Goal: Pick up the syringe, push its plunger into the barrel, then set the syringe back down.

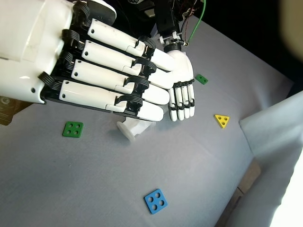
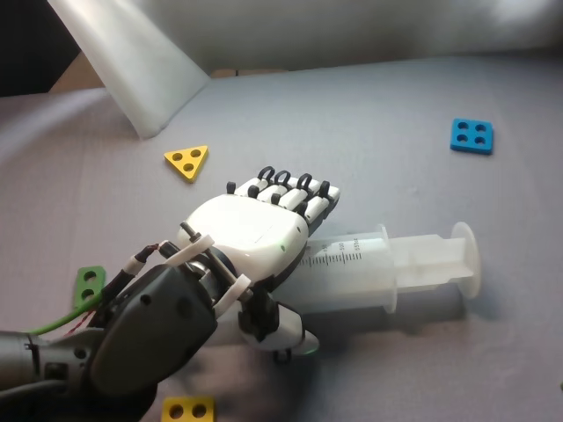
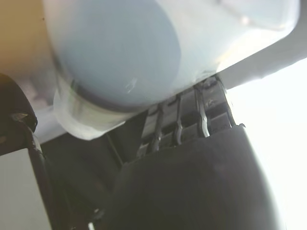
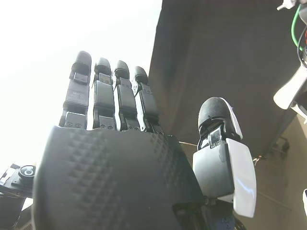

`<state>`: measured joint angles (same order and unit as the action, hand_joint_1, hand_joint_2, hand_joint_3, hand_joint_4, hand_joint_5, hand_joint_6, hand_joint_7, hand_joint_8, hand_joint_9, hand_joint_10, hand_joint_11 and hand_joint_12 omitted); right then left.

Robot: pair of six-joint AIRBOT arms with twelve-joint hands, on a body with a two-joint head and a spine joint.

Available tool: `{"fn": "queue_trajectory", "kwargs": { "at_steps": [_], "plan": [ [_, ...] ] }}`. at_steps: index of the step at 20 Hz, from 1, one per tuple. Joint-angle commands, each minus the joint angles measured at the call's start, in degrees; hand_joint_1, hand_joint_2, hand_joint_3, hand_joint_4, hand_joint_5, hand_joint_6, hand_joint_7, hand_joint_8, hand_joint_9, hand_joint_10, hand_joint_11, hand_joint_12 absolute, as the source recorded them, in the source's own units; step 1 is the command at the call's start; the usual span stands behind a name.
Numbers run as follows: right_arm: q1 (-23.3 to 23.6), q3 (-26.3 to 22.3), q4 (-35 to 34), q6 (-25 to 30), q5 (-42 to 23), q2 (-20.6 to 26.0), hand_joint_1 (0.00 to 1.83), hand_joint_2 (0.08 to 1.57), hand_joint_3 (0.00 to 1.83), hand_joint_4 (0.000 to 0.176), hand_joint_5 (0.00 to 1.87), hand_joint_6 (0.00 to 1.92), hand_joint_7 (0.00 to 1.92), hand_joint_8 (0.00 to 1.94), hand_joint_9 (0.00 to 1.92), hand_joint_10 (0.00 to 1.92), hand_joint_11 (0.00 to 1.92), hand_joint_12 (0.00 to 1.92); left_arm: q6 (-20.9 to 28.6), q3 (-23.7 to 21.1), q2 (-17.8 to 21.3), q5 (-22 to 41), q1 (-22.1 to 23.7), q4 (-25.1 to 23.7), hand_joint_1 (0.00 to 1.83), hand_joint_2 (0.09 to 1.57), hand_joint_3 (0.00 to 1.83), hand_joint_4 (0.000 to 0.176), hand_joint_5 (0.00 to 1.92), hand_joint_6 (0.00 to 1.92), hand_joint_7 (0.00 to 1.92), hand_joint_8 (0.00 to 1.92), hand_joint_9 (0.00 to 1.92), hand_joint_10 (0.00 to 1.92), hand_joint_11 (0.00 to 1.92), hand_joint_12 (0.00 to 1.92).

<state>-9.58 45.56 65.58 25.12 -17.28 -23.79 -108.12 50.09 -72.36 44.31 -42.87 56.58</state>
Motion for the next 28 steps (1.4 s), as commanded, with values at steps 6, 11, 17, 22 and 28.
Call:
{"fn": "queue_trajectory", "kwargs": {
  "at_steps": [6, 11, 17, 22, 28],
  "plan": [
    [0.34, -0.16, -2.44, 0.07, 0.01, 0.3, 0.0, 1.25, 0.0, 0.0, 0.16, 0.01, 0.14, 0.0, 0.1, 0.0, 0.0, 0.36, 0.68, 0.62, -0.66, 3.49, -0.88, -2.87, 0.92, 0.89, 0.0, 0.0, 0.06, 0.01, 0.05, 0.01, 0.05, 0.0, 0.0, 0.27],
    [0.31, -2.08, -3.54, 0.31, 9.37, 0.68, 0.0, 1.25, 0.0, 0.0, 0.17, 0.0, 0.15, 0.0, 0.11, 0.0, 0.0, 0.36, 1.58, 0.54, -0.83, 3.5, -1.36, -2.71, 1.0, 1.08, 0.0, 0.0, 0.42, 0.01, 0.49, 0.01, 0.48, 0.02, 0.13, 0.72],
    [0.4, -4.42, -3.9, 0.33, 9.44, 2.2, 0.0, 1.26, 0.0, 0.0, 0.2, 0.01, 0.17, 0.0, 0.13, 0.0, 0.0, 0.42, 1.58, 0.6, -0.92, 3.51, -1.18, -2.54, 1.36, 1.19, 0.0, 0.0, 0.8, 0.99, 0.84, 1.29, 0.78, 1.49, 0.62, 1.38],
    [0.5, -5.32, -17.14, 0.34, 13.9, 2.81, 0.0, 1.27, 0.0, 0.0, 0.21, 0.0, 0.18, 0.0, 0.14, 0.01, 0.0, 0.45, 2.23, 0.49, -0.95, 3.51, -1.14, -2.86, 1.34, 1.22, 0.0, 0.0, 0.76, 1.06, 0.74, 1.45, 0.73, 1.57, 0.67, 1.44],
    [0.13, -5.71, -35.07, 0.31, 18.1, 3.63, 0.0, 1.25, 0.0, 0.0, 0.2, 0.0, 0.17, 0.0, 0.13, 0.0, 0.0, 0.36, 3.32, -0.99, 0.34, 3.65, 1.87, -2.41, 1.32, 1.29, 0.0, 0.0, 0.69, 1.25, 0.62, 1.64, 0.58, 1.71, 0.48, 1.66]
  ]
}}
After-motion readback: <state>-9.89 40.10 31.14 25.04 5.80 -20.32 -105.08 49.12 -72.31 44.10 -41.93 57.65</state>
